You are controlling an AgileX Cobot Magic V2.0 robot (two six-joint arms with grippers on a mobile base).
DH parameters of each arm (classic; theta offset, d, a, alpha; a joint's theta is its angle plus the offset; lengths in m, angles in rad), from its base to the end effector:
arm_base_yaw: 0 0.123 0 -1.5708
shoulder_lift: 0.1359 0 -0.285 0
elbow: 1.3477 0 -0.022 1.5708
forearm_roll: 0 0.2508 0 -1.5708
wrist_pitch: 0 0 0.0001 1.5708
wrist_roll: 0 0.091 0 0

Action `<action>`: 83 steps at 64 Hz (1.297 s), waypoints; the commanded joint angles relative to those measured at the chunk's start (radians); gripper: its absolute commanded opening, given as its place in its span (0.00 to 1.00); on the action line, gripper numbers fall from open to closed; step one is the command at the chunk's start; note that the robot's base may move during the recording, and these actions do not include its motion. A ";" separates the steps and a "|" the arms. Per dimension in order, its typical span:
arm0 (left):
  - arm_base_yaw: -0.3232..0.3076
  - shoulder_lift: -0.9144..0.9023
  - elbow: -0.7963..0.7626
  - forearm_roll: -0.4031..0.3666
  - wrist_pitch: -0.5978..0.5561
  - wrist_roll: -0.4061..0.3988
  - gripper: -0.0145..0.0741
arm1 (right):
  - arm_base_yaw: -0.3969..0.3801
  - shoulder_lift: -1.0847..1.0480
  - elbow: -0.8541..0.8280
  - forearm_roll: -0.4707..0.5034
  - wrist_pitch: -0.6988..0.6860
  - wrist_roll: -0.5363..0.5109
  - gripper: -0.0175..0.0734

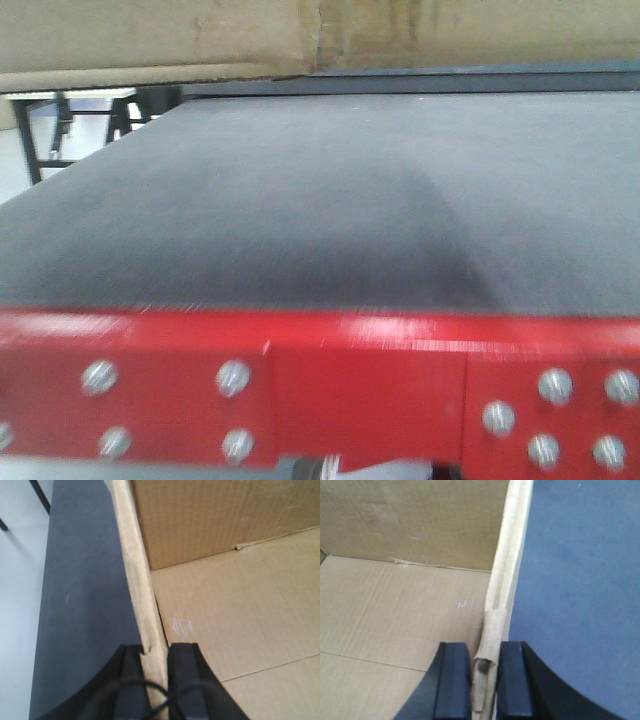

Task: Grab carton from right shelf to conveyor
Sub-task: 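Lower the carton with both grippers onto the grey conveyor belt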

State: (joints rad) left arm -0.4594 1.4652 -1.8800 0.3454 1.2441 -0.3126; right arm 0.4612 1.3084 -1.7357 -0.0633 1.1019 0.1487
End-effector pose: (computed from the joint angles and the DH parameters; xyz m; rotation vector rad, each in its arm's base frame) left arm 0.2661 -0.0991 0.4907 0.1275 2.2447 0.0231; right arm 0.2236 0.1054 0.4979 -0.3358 2.1430 0.2745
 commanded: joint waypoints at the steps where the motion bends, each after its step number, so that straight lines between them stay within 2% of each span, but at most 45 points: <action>1: -0.006 -0.013 -0.003 0.028 -0.023 0.010 0.14 | -0.001 -0.012 -0.006 -0.010 -0.041 -0.015 0.12; 83: -0.006 -0.013 -0.003 0.028 -0.023 0.010 0.14 | -0.001 -0.012 -0.006 -0.010 -0.041 -0.015 0.12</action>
State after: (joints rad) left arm -0.4594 1.4652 -1.8800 0.3472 1.2441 -0.3126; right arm 0.4612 1.3084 -1.7357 -0.0633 1.1019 0.1487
